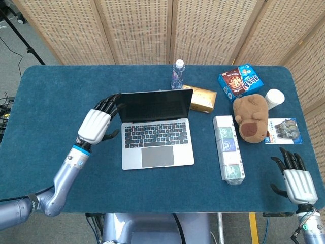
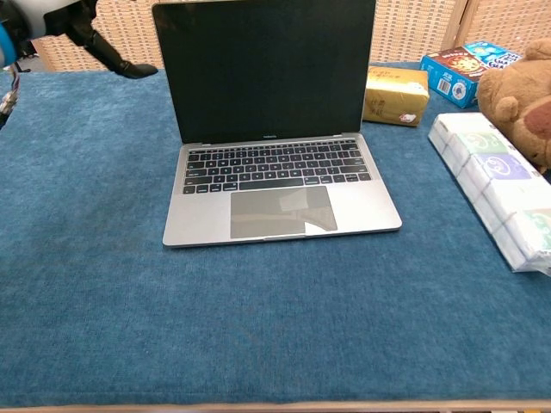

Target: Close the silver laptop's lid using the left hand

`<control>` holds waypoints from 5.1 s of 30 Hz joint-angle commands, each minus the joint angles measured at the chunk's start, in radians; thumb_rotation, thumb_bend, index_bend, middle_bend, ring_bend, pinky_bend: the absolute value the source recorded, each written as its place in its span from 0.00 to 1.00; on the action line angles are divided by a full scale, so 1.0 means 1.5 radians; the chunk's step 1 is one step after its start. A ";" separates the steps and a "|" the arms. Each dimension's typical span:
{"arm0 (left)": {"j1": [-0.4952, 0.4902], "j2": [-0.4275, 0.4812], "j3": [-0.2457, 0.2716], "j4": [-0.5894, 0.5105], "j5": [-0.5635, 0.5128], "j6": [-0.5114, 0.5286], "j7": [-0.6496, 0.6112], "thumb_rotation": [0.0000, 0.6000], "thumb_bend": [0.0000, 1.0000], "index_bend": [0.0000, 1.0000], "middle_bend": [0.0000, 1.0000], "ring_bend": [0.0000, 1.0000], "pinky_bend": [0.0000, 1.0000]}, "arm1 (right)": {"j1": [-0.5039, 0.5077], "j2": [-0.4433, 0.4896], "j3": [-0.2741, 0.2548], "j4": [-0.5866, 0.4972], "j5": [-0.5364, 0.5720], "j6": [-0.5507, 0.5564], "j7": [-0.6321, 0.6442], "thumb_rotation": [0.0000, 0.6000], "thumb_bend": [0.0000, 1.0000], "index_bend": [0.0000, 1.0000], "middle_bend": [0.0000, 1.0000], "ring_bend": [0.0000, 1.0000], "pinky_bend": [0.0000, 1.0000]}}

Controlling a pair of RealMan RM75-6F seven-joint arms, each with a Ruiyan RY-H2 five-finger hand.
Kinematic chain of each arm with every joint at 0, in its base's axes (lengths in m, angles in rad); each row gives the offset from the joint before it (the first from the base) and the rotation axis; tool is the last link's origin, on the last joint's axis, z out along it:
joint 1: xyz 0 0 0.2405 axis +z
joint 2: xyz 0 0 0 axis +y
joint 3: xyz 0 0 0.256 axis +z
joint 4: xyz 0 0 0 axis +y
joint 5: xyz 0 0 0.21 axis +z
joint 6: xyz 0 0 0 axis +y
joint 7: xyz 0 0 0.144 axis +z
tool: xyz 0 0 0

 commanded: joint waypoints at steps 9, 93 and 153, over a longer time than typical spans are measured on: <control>-0.056 -0.013 -0.014 0.059 -0.010 -0.026 -0.003 1.00 0.25 0.15 0.00 0.03 0.12 | 0.002 -0.002 0.000 0.001 0.004 -0.005 0.000 1.00 0.24 0.19 0.00 0.00 0.00; -0.164 -0.090 0.018 0.125 -0.112 -0.056 -0.023 1.00 0.25 0.18 0.00 0.04 0.11 | 0.008 0.005 -0.005 -0.005 0.021 -0.028 -0.002 1.00 0.24 0.20 0.00 0.00 0.00; -0.113 -0.081 0.087 -0.122 -0.129 0.043 0.120 1.00 0.25 0.18 0.00 0.06 0.11 | 0.013 0.007 -0.007 -0.008 0.039 -0.047 -0.012 1.00 0.24 0.20 0.00 0.00 0.00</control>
